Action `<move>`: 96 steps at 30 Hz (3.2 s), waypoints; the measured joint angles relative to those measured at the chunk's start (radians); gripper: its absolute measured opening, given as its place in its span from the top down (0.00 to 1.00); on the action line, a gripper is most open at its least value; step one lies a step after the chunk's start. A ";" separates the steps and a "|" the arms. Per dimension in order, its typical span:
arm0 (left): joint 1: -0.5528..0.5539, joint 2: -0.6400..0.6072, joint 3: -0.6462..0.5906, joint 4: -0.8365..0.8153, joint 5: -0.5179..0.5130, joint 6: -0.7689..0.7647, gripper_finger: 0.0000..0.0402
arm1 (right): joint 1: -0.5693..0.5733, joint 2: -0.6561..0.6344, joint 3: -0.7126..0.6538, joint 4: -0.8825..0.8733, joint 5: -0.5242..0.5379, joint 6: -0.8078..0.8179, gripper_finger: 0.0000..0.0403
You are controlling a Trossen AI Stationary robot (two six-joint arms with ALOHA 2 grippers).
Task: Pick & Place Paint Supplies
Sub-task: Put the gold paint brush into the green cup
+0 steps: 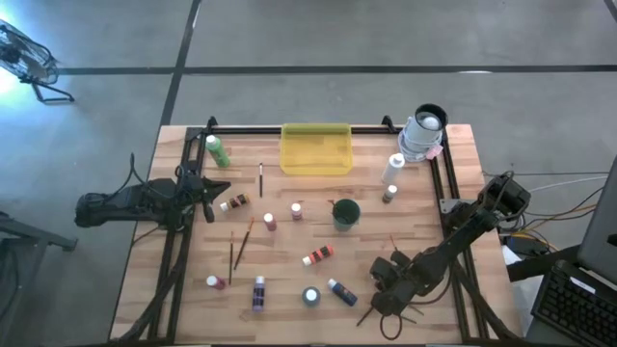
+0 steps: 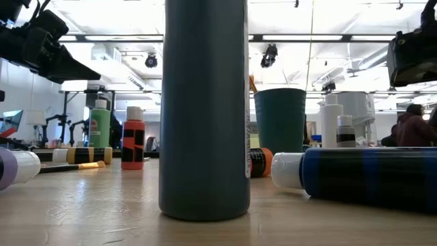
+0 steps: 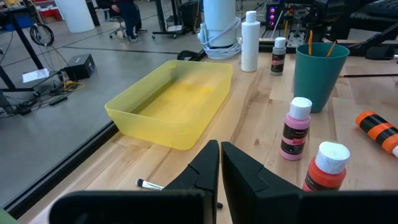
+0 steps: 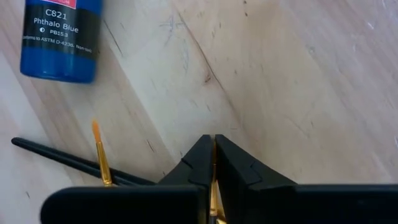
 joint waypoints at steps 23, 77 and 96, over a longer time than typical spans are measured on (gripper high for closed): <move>0.000 0.000 0.000 0.000 0.000 0.000 0.94 | -0.002 -0.332 0.129 -0.339 0.302 -0.058 0.98; 0.000 0.000 0.000 0.000 0.000 0.000 0.94 | -0.617 -0.522 -0.136 0.901 0.264 -1.233 0.98; 0.000 0.000 0.000 0.000 0.000 0.000 0.94 | -0.663 -0.391 -0.252 1.108 0.135 -1.207 0.98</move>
